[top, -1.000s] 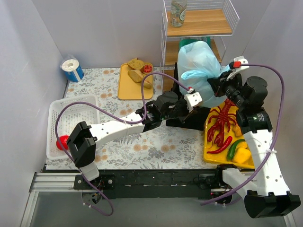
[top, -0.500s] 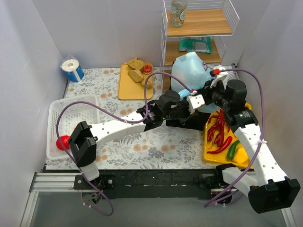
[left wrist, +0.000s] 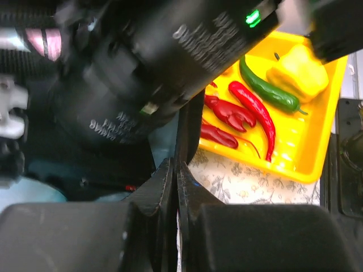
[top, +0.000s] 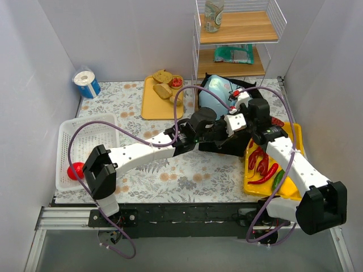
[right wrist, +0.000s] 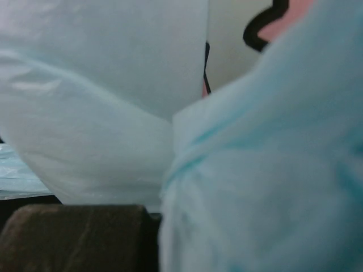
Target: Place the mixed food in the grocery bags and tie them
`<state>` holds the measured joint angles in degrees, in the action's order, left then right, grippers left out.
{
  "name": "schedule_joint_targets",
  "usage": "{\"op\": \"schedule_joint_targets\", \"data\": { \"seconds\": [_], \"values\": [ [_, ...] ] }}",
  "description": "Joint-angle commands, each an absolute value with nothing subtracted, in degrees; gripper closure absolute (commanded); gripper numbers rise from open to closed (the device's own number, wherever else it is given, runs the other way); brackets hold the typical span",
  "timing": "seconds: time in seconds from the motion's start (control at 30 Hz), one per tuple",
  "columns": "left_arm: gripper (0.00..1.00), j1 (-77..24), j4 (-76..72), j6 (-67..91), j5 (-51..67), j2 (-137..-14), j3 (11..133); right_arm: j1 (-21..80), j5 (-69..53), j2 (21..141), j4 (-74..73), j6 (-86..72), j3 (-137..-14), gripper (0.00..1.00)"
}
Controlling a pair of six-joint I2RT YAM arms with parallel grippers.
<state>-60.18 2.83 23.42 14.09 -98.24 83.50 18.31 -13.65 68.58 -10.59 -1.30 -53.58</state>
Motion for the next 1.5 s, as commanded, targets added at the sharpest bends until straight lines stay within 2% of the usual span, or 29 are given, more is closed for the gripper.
{"op": "schedule_joint_targets", "data": {
  "seconds": [0.0,0.37,0.4,0.43,0.5,0.57,0.6,0.63,0.67,0.73,0.97,1.13,1.27,1.47],
  "values": [
    [1.00,-60.12,-1.06,21.62,14.85,-94.13,89.03,16.79,-5.28,73.91,-24.52,-1.50,-49.04,0.99],
    [1.00,-60.12,-0.01,21.44,13.89,-95.88,92.46,16.87,-3.07,73.66,-31.28,-0.26,-52.98,0.99],
    [1.00,-60.12,1.91,22.49,13.63,-96.32,93.16,16.87,-4.29,72.96,-31.99,-0.18,-54.22,0.94],
    [0.95,-60.12,2.63,22.93,12.14,-96.59,93.95,16.88,-6.57,72.17,-32.86,-0.18,-55.36,0.76],
    [0.67,-60.12,3.34,23.64,10.99,-96.68,93.96,16.88,-8.52,69.27,-32.61,-0.44,-59.14,0.58],
    [0.56,-60.03,3.51,24.69,9.94,-96.24,93.87,16.79,-10.45,67.42,-33.30,-0.26,-63.78,0.37],
    [0.37,-60.03,3.52,25.05,9.67,-95.72,94.04,16.79,-11.24,67.15,-33.66,-0.18,-65.64,0.33],
    [0.28,-59.94,3.60,26.01,9.58,-95.36,94.13,16.79,-12.12,67.15,-34.36,-0.18,-67.39,0.29],
    [0.20,-59.85,3.60,26.54,9.23,-95.10,94.22,16.79,-13.52,67.58,-35.58,-0.26,-68.98,0.20],
    [0.02,-59.15,3.69,27.59,8.97,-93.52,94.04,16.79,-14.58,68.38,-37.35,1.58,-74.25,0.13],
    [0.02,-53.89,2.73,33.30,9.49,-86.93,89.57,14.24,-13.97,70.40,-40.25,2.73,-85.42,0.08],
    [0.02,-44.66,2.55,40.86,11.34,-82.45,85.53,11.87,-17.57,70.66,-37.02,0.88,-90.52,0.08],
    [0.02,-37.02,6.48,48.06,7.22,-79.63,83.41,8.63,-18.90,70.49,-31.82,-2.45,-90.00,0.08],
    [0.02,-17.62,10.90,61.16,8.69,-72.26,75.18,3.35,-15.22,62.94,-22.18,-5.62,-83.16,0.08]
  ]
}}
